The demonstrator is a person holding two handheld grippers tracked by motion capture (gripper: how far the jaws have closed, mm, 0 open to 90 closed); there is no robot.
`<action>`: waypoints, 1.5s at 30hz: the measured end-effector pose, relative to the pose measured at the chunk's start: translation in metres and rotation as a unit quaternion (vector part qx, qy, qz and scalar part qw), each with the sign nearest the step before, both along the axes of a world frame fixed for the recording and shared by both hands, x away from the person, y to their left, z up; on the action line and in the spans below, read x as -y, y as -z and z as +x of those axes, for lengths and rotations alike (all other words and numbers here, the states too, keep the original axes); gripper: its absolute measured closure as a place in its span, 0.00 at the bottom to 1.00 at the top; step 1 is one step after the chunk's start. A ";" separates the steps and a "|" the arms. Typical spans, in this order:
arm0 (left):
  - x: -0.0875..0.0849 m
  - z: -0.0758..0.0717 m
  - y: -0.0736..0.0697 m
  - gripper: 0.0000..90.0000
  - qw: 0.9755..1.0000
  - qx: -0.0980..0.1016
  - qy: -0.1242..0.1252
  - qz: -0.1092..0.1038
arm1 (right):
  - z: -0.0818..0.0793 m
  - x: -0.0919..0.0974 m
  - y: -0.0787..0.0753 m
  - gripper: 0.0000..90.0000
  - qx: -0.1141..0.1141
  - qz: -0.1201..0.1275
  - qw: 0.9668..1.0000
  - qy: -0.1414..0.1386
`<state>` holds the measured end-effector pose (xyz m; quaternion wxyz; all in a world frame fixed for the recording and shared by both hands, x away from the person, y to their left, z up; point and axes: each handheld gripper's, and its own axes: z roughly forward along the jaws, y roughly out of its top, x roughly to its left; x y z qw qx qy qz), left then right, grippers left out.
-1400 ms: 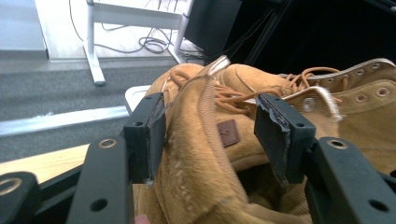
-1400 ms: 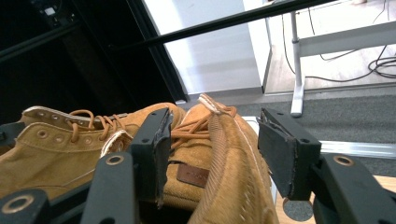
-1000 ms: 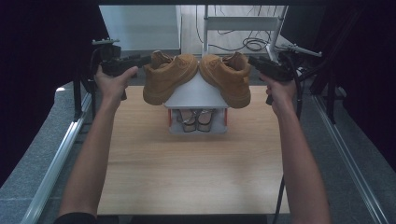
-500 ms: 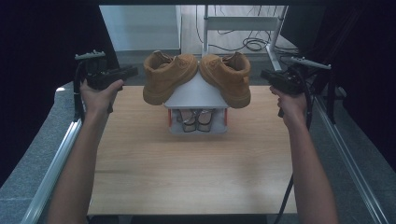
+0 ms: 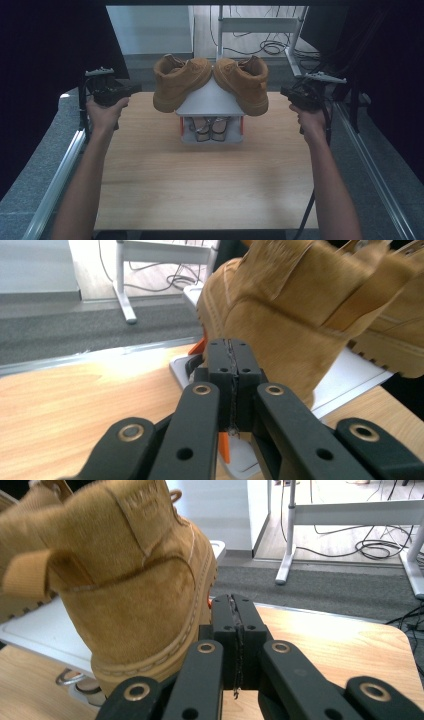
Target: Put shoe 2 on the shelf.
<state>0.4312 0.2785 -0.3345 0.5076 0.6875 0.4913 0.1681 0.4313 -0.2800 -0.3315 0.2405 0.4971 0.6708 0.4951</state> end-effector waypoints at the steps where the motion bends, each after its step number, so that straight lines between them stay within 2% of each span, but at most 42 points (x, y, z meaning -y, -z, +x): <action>1: 0.000 0.001 0.002 1.00 1.000 -0.002 -0.001 0.002 | 0.000 0.000 0.001 1.00 -0.002 -0.001 1.000 0.000; 13: 0.024 0.015 0.017 1.00 0.999 -0.026 0.021 0.024 | 0.006 -0.018 0.017 1.00 -0.014 -0.027 0.999 -0.012; 17: 0.025 0.018 0.019 1.00 0.999 -0.030 0.018 0.028 | 0.006 -0.026 0.020 1.00 -0.012 -0.048 0.999 -0.013; 22: 0.026 0.022 0.021 1.00 0.999 -0.033 0.014 0.026 | 0.007 -0.032 0.023 1.00 -0.011 -0.056 0.998 -0.014; 29: 0.030 0.023 0.019 1.00 0.999 -0.034 0.019 0.032 | 0.006 -0.040 0.021 1.00 0.001 -0.082 0.997 -0.004; 33: 0.043 0.022 0.017 1.00 0.998 -0.030 0.033 0.041 | 0.005 -0.041 0.022 1.00 0.001 -0.079 0.997 0.002; 35: 0.048 0.021 0.015 1.00 0.998 -0.024 0.027 0.058 | 0.005 -0.042 0.022 1.00 0.001 -0.077 0.997 0.005; 37: 0.049 0.022 0.014 1.00 0.998 -0.026 0.037 0.043 | 0.004 -0.044 0.022 1.00 0.000 -0.075 0.997 0.002; 38: 0.050 0.023 0.013 1.00 0.998 -0.029 0.043 0.023 | 0.004 -0.045 0.022 1.00 0.000 -0.073 0.997 -0.001; 42: 0.060 0.023 0.010 1.00 0.998 -0.027 0.045 0.046 | 0.004 -0.054 0.022 1.00 0.006 -0.076 0.997 -0.010; 43: 0.061 0.023 0.010 1.00 0.997 -0.026 0.044 0.051 | 0.004 -0.056 0.022 1.00 0.006 -0.069 0.998 -0.011; 45: 0.063 0.024 0.011 1.00 0.997 -0.033 0.057 0.040 | 0.005 -0.058 0.023 1.00 0.005 -0.065 0.998 -0.010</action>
